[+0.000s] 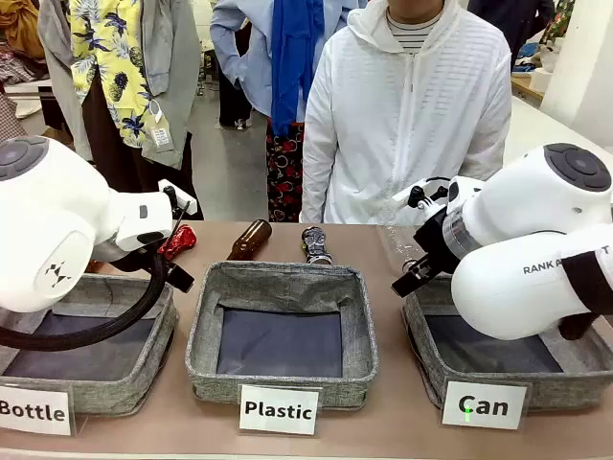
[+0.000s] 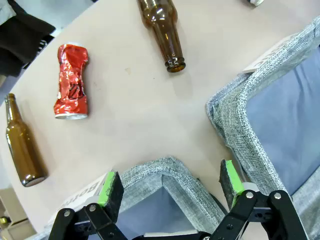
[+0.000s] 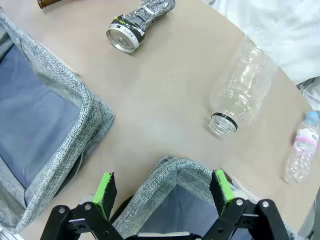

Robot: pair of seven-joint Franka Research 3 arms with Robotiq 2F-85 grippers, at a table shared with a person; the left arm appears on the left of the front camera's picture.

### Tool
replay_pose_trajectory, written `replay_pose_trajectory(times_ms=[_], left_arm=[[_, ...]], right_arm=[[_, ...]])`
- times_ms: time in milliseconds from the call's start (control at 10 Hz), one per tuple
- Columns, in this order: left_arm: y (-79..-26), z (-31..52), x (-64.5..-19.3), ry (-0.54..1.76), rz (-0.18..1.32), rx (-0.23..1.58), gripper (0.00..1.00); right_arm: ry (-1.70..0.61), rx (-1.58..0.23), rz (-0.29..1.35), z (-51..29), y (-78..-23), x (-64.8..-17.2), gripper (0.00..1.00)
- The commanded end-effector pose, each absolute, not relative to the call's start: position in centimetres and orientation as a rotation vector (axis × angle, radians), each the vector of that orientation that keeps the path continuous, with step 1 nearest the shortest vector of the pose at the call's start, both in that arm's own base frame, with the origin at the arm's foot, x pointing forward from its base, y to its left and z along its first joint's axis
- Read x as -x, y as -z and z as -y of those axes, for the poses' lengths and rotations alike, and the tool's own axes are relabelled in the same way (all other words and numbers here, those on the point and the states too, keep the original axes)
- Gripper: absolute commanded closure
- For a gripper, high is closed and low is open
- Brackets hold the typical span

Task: Sort the can waste into the basket.
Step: Pick up the can waste from the table and place it in the right Fabric basket.

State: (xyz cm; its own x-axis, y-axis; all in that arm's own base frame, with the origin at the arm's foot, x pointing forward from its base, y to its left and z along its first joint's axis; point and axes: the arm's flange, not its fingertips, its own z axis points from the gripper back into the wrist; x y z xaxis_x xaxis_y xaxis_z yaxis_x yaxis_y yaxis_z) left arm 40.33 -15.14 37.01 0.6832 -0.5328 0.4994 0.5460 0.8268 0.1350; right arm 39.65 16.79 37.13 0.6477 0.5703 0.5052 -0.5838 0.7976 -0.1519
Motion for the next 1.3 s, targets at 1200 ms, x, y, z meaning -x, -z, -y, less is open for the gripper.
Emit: replay_pose_trajectory(times_ms=[1200], left_arm=[[-37.01,15.14,-40.33,0.605,0.552,0.025,0.0]], right_arm=[[-0.656,-0.025,0.566,-16.79,-37.13,-39.65,0.0]])
